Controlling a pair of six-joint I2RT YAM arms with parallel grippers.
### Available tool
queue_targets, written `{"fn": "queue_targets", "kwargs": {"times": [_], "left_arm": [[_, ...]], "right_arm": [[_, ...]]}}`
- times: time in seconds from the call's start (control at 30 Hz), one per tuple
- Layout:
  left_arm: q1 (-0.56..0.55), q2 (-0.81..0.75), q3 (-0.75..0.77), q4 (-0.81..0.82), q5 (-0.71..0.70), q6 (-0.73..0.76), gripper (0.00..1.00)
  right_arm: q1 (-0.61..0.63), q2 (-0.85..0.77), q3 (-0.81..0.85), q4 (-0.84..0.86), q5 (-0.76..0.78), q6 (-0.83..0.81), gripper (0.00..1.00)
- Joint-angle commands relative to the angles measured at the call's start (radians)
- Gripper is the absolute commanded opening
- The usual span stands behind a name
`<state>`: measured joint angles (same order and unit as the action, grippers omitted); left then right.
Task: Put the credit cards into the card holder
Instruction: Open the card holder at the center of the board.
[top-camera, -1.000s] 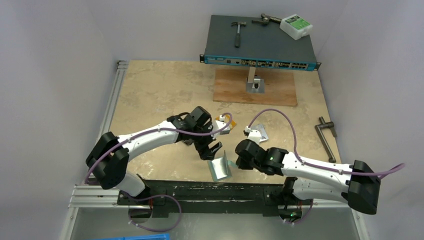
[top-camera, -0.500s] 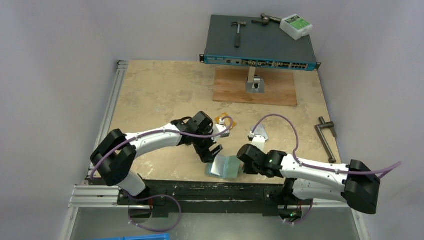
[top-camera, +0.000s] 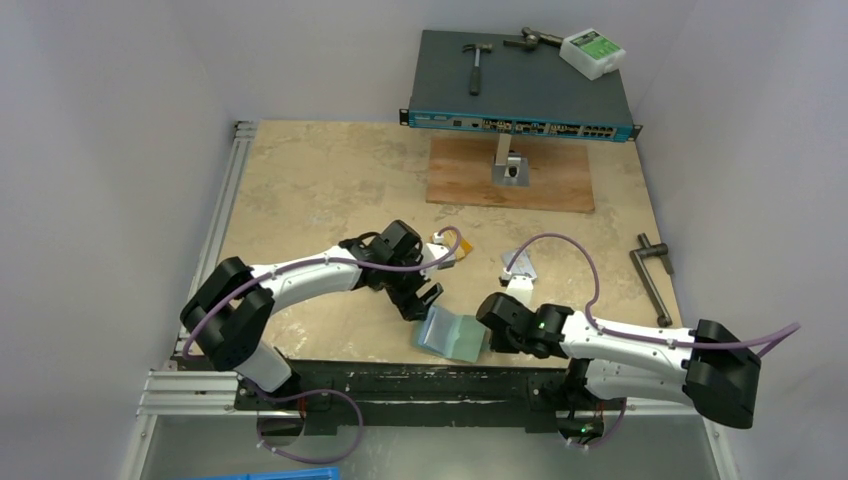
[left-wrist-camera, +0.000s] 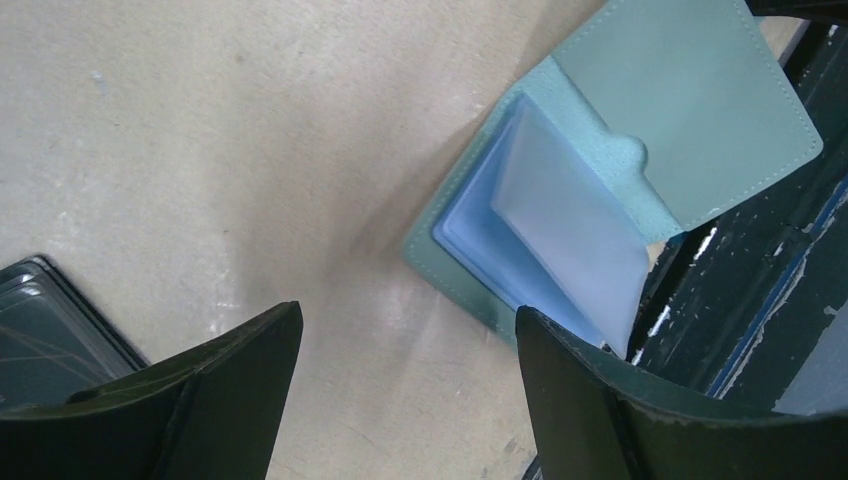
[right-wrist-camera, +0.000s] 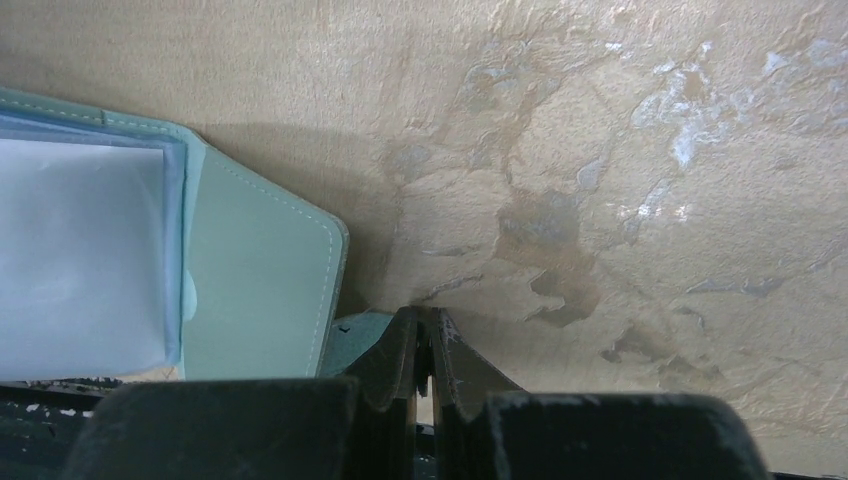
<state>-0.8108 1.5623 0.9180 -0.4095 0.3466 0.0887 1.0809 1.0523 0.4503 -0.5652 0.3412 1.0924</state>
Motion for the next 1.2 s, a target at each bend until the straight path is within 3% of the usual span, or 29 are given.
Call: {"fn": "queue_targets", "kwargs": {"times": [0.0, 0.23, 0.4, 0.57, 0.8, 0.97, 1.1, 1.17], "left_arm": [[0.049, -0.046, 0.015, 0.001, 0.022, -0.006, 0.78], [0.047, 0.008, 0.033, -0.009, 0.105, -0.047, 0.77], [0.045, 0.045, 0.035, -0.021, 0.108, -0.051, 0.76], [0.049, 0.037, 0.048, -0.028, 0.021, -0.079, 0.69], [0.063, 0.020, 0.041, -0.043, 0.094, -0.116, 0.66], [0.086, 0.011, 0.031, -0.034, 0.093, -0.118, 0.59], [0.087, 0.006, 0.033, -0.029, 0.092, -0.120, 0.58], [0.087, 0.001, 0.035, -0.026, 0.086, -0.120, 0.57]], "right_arm": [[0.005, -0.008, -0.010, 0.002, -0.007, 0.032, 0.00], [0.005, 0.044, 0.005, 0.043, -0.016, 0.019, 0.00], [0.009, 0.037, -0.014, 0.042, -0.023, 0.036, 0.00], [0.011, 0.016, -0.039, 0.026, -0.027, 0.051, 0.00], [0.013, 0.051, -0.011, 0.002, -0.020, 0.046, 0.00], [0.013, 0.033, 0.083, -0.101, 0.029, 0.049, 0.41], [0.013, -0.010, 0.167, -0.146, 0.043, 0.029, 0.63], [0.013, -0.012, 0.198, -0.157, 0.061, 0.019, 0.66]]}}
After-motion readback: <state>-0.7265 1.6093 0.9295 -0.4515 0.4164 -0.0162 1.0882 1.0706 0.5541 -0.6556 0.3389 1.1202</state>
